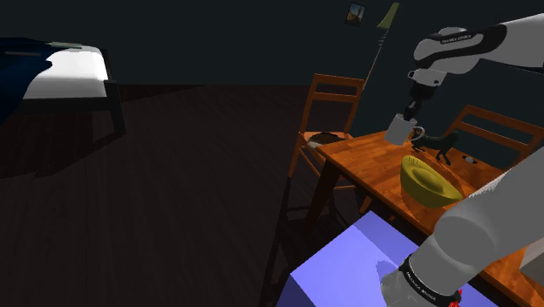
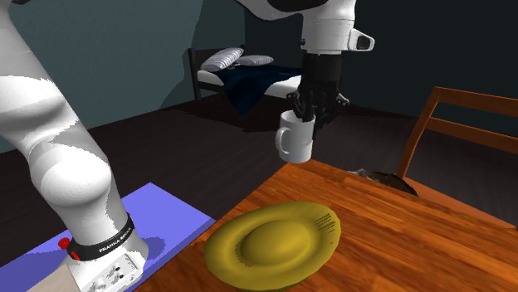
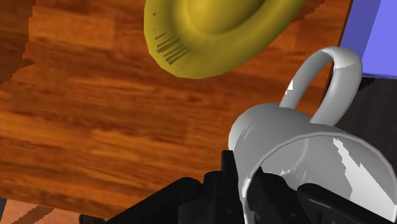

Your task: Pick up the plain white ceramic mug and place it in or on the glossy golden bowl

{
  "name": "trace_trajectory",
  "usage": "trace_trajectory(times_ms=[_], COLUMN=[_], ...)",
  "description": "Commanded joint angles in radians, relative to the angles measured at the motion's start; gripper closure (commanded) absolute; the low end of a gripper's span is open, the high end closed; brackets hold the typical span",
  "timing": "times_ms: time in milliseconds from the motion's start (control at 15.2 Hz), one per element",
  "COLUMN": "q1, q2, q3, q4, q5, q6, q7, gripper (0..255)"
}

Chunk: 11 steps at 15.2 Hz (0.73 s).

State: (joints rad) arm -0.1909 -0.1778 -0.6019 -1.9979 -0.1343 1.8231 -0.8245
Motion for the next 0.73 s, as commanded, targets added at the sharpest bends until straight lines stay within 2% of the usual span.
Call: trace_trajectory(times_ms=[0, 660], q1=[-0.015, -0.129], q2=[-0.041, -0.241], q3=[-0.008, -0.079], q4=[-0.021, -0.111], q5=[-0.025, -0.163], q6=[-0.013, -0.076], q7=[-0.014, -0.148], gripper=[255, 255])
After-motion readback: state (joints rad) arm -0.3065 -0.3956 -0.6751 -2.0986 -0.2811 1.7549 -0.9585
